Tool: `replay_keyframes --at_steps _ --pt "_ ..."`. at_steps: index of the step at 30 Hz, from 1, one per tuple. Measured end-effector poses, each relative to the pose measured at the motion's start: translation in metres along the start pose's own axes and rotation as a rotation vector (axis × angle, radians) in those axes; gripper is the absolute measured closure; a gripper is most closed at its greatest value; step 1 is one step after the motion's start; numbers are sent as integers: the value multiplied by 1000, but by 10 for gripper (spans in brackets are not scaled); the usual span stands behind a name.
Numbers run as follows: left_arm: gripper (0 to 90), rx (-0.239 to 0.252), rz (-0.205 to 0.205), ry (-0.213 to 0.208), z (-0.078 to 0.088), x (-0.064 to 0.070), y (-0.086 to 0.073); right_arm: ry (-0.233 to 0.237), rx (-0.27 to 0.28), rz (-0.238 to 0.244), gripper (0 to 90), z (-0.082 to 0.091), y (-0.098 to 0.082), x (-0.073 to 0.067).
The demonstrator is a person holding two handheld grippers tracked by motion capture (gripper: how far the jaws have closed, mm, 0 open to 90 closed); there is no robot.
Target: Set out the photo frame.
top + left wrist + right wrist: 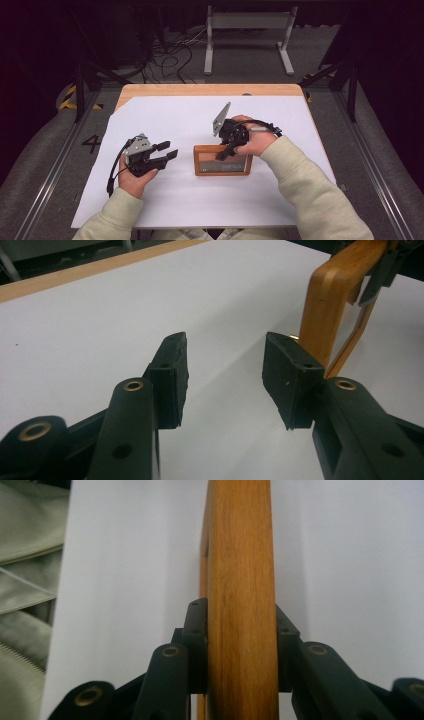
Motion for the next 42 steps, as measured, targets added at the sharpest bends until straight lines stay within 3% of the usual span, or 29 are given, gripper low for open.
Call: replay_keyframes --at_steps 3,4,5,8,10,12,14,22,29,34,35,37,42 --pt "533 0 -1 0 0 0 0 -38 67 -43 557 5 -2 5" --pt "533 -1 -1 -1 0 0 0 -68 67 -41 510 6 -3 6" --pt "532 0 2 -1 0 0 0 -118 82 -69 452 6 -4 7" --pt "532 0 2 0 0 0 0 -158 110 -94 401 12 -7 8" --pt "530 1 4 1 0 1 0 -195 164 -149 301 15 -9 8" --pt "526 0 3 1 0 1 0 -225 196 -174 278 21 -14 8" --pt "523 5 0 4 2 2 1 -265 230 -231 242 28 -21 6" --pt "483 4 13 4 12 7 -1 -382 358 -371 205 58 -70 -9" --pt "441 11 13 29 23 9 -4 -480 446 -476 199 72 -120 -29" --pt "427 16 20 39 29 10 -6 -528 480 -537 198 75 -145 -40" --pt "425 18 20 41 30 10 -6 -551 497 -572 195 76 -157 -43" --pt "430 26 25 52 34 9 -7 -574 506 -597 195 75 -167 -45" --pt "430 32 23 53 36 8 -9 -608 524 -638 197 69 -184 -49"
Point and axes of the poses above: each handheld gripper's, and its own axes: z roughly backward along the jaws, y roughly out of its top, x roughly to its right, the point moved 3 cm from there along -z, roughly forward along the jaws, and after that the axes turned 10 degrees about -y, right-handed, at the moved point
